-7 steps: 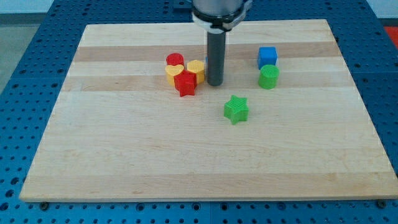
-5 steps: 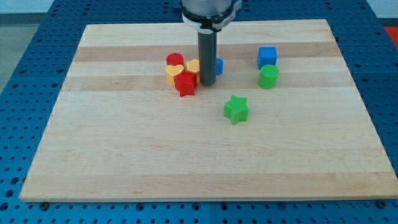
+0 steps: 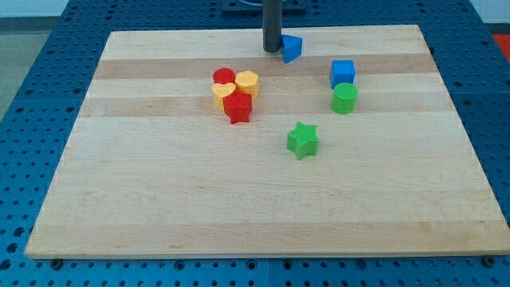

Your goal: Slide blue triangle to the left side of the blue cube and green circle

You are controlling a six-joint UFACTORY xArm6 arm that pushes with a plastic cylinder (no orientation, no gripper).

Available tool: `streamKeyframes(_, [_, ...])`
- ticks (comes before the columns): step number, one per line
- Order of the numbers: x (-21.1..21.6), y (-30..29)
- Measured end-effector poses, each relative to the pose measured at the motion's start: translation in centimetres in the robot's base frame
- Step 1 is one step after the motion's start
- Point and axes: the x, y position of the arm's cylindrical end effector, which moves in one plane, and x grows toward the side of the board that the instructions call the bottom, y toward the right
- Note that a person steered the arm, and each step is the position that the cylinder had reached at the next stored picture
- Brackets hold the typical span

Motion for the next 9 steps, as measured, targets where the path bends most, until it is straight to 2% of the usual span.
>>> streamKeyframes(1, [-2.9,0.0])
streamKeyframes(2, [-3.5,1.3])
streamKeyframes(4, [0.9,1.9])
streamKeyframes(6, [2.9,4.6])
streamKeyframes(9, [8.4,6.5])
